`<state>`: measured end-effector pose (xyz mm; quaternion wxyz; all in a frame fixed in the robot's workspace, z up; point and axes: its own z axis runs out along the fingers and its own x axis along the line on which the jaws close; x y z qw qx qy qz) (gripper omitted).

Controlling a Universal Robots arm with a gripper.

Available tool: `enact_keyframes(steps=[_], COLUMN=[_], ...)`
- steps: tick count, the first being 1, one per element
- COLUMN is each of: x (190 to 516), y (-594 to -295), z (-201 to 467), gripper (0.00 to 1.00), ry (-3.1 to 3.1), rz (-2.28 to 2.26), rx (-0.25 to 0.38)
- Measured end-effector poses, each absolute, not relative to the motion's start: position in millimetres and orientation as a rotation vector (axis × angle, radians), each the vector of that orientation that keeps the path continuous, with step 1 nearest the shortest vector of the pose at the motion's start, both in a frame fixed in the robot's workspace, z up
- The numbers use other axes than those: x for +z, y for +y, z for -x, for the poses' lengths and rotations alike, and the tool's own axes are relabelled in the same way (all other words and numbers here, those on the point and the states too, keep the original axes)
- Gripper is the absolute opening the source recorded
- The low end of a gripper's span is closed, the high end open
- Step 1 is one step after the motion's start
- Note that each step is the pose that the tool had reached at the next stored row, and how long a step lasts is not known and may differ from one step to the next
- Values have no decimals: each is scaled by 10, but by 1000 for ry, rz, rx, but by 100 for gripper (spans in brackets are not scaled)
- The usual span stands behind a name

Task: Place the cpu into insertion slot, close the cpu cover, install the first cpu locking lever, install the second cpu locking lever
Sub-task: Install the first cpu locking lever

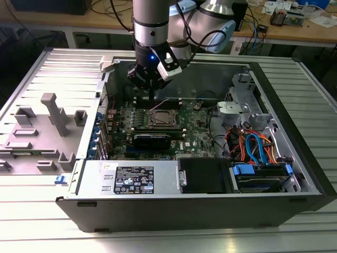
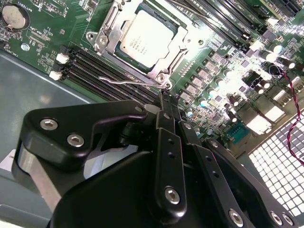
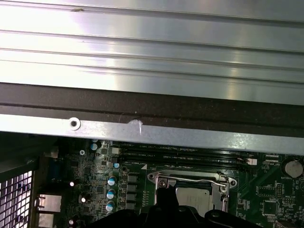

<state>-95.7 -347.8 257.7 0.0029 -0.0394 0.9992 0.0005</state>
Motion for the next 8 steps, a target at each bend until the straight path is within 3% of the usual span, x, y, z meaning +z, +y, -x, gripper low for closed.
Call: enact_keyframes(steps=[8], x=[2556], y=[-3478], z=[901], gripper=[11], ry=[3133], rz=[123], rx=[2])
